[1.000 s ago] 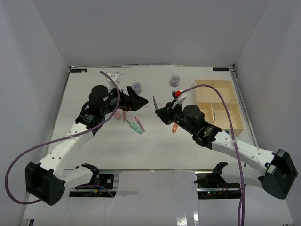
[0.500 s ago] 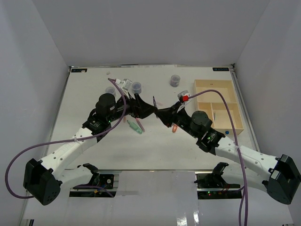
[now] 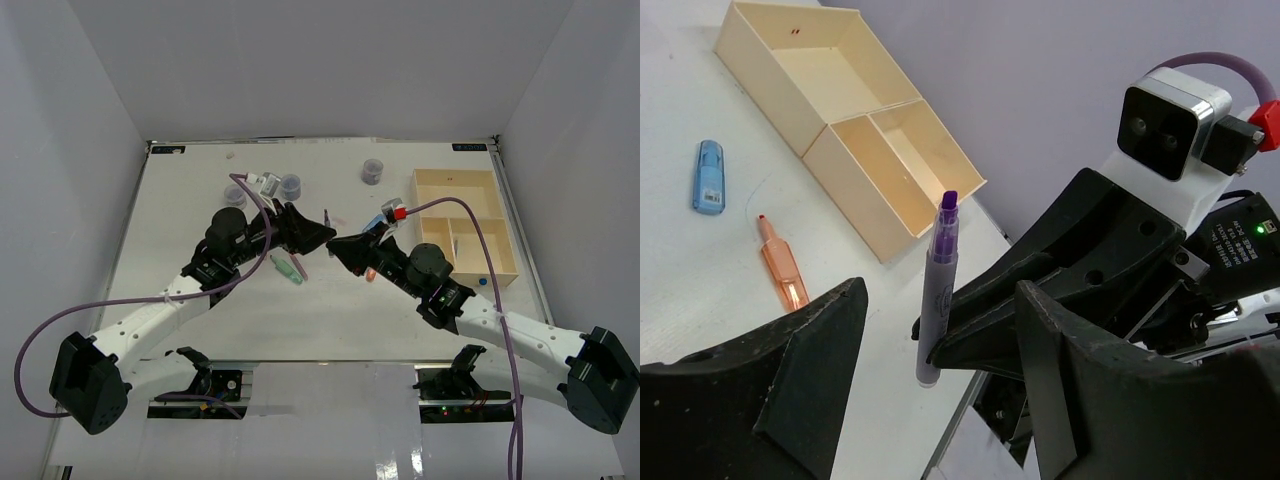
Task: Sort the stationery into containers
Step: Pick up the pen from the center of the board, then close the pen cap on the pen.
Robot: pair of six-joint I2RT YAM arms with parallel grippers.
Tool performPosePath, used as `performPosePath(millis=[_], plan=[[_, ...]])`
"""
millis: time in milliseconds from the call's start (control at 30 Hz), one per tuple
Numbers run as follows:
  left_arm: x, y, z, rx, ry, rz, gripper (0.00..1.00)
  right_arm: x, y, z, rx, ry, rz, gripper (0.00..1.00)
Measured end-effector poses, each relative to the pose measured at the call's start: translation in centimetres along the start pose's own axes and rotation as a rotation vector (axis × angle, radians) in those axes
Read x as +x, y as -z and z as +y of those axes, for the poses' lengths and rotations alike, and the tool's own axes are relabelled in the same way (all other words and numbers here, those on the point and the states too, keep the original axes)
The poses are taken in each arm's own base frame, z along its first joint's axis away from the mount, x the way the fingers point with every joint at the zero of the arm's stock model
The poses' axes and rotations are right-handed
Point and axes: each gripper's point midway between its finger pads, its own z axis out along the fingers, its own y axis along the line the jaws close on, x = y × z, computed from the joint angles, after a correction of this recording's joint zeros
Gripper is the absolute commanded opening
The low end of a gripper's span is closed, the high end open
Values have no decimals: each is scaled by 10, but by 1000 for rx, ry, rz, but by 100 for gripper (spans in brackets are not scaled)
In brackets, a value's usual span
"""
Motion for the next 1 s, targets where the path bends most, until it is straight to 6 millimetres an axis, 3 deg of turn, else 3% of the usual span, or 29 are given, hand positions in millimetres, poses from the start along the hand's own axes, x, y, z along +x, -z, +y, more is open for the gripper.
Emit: performPosePath(millis=[533, 1000], plan=[[1, -2, -12, 81, -30, -53, 63, -12, -4, 24, -114, -80, -55, 8], [5, 2, -20, 157, -59, -80, 51, -9, -4, 29, -150, -113, -61, 8]])
